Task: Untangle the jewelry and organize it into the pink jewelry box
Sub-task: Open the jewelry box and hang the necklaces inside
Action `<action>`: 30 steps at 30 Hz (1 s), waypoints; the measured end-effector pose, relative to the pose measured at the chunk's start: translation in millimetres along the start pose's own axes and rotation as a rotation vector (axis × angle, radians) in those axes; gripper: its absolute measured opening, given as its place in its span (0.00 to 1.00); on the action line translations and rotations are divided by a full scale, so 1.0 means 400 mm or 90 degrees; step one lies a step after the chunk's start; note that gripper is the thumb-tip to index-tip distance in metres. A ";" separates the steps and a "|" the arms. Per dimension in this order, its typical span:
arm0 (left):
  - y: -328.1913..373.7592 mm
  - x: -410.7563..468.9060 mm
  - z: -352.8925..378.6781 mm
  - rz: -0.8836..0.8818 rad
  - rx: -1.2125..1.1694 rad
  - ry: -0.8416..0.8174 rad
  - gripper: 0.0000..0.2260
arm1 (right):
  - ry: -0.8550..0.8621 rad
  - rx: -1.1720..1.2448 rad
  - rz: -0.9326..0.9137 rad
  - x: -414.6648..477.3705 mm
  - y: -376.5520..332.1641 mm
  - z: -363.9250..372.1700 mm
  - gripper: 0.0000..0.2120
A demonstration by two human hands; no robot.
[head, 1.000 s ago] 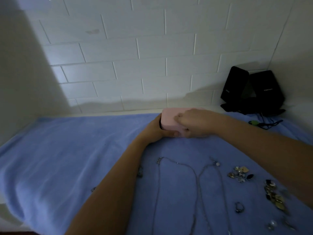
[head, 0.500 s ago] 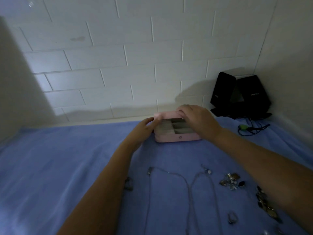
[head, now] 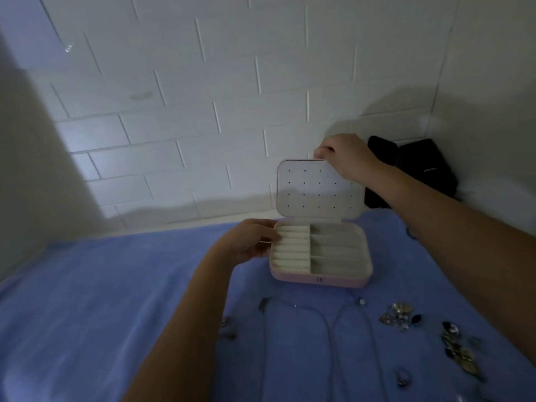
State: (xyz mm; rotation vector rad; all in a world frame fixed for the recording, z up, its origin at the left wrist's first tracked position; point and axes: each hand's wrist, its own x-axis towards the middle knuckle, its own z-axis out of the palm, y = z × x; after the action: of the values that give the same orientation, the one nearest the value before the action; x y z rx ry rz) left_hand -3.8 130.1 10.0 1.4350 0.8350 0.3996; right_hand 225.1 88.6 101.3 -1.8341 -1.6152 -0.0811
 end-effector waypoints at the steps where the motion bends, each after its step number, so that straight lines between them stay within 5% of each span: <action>1: 0.000 -0.003 -0.007 -0.010 -0.006 -0.009 0.12 | -0.027 0.007 0.027 0.010 0.013 0.007 0.12; 10: -0.007 -0.018 -0.039 -0.096 -0.072 -0.060 0.10 | -0.155 0.042 0.250 -0.028 0.119 0.158 0.14; 25: -0.014 -0.023 -0.012 -0.159 -0.003 -0.027 0.11 | -0.277 -0.129 0.113 -0.186 0.096 0.009 0.17; 30: -0.001 -0.042 0.042 -0.137 0.207 0.140 0.04 | -0.370 -0.179 0.070 -0.279 0.056 -0.088 0.13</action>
State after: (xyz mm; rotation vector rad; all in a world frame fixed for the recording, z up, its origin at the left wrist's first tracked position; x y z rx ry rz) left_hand -3.1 106.3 12.7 1.5967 1.2653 0.2680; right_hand 233.4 -25.0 66.1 -2.3053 -1.9583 0.3168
